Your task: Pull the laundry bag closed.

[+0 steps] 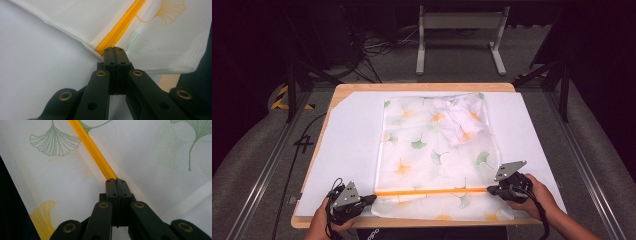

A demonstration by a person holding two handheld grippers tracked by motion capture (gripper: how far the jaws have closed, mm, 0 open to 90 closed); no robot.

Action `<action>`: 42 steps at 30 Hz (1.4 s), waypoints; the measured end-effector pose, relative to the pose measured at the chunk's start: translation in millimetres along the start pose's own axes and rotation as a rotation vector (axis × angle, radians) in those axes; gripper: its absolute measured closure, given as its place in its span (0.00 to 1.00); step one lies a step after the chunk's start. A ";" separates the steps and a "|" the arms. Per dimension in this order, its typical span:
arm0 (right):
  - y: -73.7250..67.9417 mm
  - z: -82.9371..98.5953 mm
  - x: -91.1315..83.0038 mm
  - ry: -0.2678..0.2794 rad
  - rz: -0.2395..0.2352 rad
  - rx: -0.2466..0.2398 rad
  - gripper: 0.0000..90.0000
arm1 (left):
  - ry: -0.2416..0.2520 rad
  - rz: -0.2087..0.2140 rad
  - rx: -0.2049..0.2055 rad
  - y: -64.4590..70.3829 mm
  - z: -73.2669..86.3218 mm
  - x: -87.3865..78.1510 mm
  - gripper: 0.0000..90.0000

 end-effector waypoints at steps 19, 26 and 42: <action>7.7 10.6 -9.4 -0.003 0.024 0.035 1.00 | -0.001 0.001 0.001 0.0 -0.1 0.0 1.00; 12.4 16.5 -13.5 0.002 0.037 0.047 1.00 | 0.002 0.003 0.000 -0.1 -0.1 0.1 1.00; 14.9 21.9 -15.8 0.012 0.041 0.066 1.00 | 0.001 0.002 0.001 -0.2 0.1 0.0 1.00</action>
Point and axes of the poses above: each handheld gripper's, and its own axes: x roughly forward along the jaws, z roughly out of its underside, y roughly to its right, the point moved 7 cm from there along x, roughly forward along the jaws
